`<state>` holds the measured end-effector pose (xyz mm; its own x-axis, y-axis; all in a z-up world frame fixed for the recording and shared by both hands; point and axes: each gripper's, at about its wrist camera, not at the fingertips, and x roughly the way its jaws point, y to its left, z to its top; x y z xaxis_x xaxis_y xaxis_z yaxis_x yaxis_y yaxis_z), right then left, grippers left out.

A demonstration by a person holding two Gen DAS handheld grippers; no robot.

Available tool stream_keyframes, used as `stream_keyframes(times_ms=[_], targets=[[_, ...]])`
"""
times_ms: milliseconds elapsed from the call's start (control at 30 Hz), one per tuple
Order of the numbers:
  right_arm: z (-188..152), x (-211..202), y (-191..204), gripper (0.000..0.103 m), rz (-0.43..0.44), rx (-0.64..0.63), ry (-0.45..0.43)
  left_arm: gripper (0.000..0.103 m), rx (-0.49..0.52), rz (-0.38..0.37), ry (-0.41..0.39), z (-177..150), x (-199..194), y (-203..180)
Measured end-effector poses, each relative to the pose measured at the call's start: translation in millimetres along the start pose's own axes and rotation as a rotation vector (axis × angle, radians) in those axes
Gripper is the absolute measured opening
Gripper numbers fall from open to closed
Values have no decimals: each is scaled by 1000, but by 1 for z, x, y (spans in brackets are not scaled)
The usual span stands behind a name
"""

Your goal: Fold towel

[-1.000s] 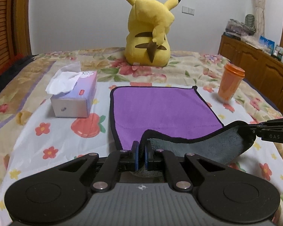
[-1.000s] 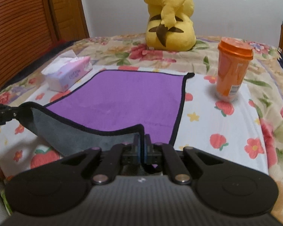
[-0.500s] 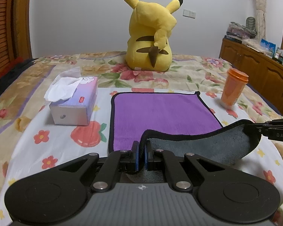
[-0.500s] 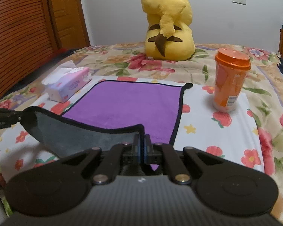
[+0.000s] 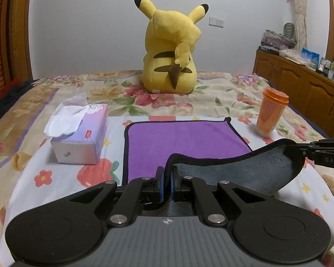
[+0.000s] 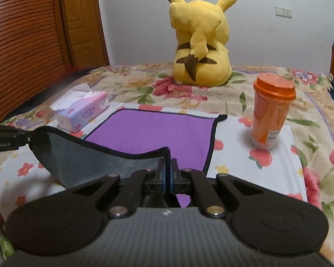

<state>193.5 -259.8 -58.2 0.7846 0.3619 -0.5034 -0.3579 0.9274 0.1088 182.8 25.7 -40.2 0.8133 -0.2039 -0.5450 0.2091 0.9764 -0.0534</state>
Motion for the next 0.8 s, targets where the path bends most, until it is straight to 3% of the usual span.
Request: stream_keyframes(times_ms=[400, 800], targets=[[7, -8, 4, 4, -20, -48, -75, 9, -7, 0, -53, 12, -2, 1], [9, 6, 9, 4, -61, -121, -102, 9, -3, 17, -56, 21, 22, 11]])
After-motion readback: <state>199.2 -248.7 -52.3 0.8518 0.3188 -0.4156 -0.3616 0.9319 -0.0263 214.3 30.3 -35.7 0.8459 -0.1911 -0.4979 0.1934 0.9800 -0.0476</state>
